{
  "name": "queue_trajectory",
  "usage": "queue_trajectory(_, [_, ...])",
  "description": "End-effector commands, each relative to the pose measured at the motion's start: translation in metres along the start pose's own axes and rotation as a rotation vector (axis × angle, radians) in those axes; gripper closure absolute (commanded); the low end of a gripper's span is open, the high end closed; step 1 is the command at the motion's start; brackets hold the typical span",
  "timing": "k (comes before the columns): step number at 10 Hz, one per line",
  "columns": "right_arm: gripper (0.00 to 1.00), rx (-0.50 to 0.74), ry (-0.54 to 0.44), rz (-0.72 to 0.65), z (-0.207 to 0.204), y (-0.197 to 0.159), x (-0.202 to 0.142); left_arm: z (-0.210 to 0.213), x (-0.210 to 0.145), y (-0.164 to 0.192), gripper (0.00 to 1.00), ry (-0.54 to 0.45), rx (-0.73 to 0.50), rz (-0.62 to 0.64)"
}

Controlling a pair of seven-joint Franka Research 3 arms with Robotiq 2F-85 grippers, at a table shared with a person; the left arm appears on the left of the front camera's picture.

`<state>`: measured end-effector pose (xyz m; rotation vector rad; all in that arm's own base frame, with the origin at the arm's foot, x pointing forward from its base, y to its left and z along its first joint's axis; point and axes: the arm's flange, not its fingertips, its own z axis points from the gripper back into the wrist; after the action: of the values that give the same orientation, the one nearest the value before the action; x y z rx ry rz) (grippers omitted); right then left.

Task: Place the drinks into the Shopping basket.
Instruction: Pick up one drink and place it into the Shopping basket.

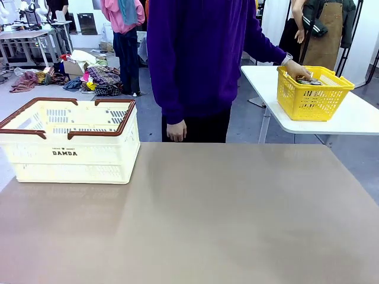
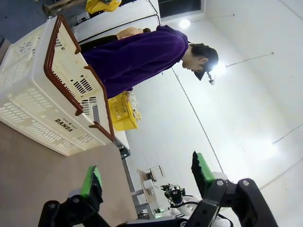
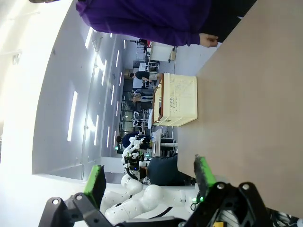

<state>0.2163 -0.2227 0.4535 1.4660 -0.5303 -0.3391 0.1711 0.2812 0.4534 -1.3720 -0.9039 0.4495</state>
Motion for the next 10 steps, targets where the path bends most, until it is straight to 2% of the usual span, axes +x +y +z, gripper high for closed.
queue_trajectory(1, [0.0, 0.018, -0.008, -0.004, 0.0004, 0.0053, 0.0012, -0.0025, -0.0012, -0.0033, 0.0, -0.012, -0.022, -0.003])
queue_trajectory(10, [0.0, 0.018, -0.008, -0.004, 0.0004, 0.0053, 0.0012, -0.0025, -0.0012, -0.0033, 0.0, -0.012, -0.022, -0.003])
